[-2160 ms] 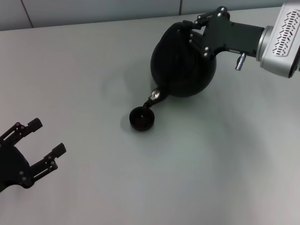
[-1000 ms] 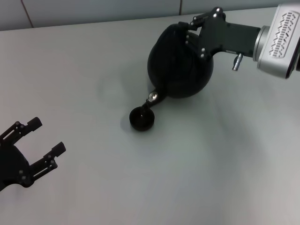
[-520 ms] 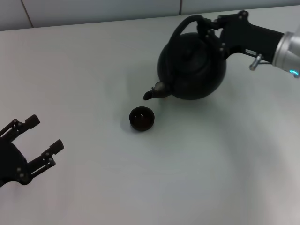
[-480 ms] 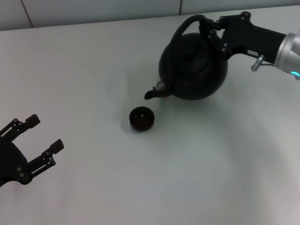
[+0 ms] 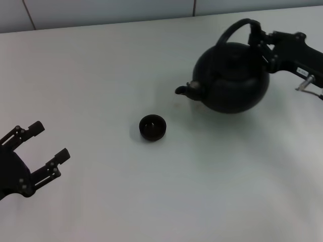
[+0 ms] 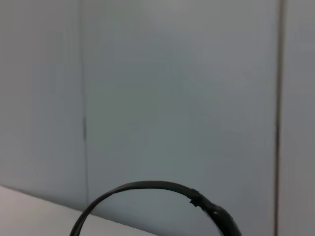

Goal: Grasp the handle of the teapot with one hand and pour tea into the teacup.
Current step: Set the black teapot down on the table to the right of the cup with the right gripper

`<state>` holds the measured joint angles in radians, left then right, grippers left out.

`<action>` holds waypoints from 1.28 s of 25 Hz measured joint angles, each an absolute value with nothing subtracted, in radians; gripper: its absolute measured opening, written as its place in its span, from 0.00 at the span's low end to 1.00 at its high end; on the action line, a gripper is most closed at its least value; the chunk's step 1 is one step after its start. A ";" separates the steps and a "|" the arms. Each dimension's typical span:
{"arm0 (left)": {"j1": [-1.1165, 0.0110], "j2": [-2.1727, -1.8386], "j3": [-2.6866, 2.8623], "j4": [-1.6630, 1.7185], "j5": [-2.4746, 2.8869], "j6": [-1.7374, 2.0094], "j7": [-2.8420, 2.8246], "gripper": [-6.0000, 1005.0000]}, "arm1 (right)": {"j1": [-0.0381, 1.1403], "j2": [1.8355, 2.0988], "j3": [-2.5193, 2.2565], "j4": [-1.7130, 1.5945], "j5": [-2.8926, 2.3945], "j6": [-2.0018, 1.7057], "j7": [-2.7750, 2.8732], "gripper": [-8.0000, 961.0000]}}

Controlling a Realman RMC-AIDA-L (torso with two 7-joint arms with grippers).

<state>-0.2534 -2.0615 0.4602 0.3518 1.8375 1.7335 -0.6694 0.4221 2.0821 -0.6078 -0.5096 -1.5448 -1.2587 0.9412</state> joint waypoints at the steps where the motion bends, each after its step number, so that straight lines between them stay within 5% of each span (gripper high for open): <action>1: -0.253 -2.061 0.460 0.352 1.838 1.734 -0.669 0.79 | 0.417 2.082 -0.606 -0.502 -1.540 -1.259 0.943 0.11; 32: -0.244 -2.060 0.460 0.352 1.838 1.752 -0.667 0.79 | 0.404 2.081 -0.600 -0.338 -1.472 -1.223 0.800 0.13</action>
<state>-0.2438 -2.0599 0.4601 0.3516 1.8376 1.7518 -0.6670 0.4035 2.0807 -0.5999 -0.3379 -1.4719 -1.2228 0.7997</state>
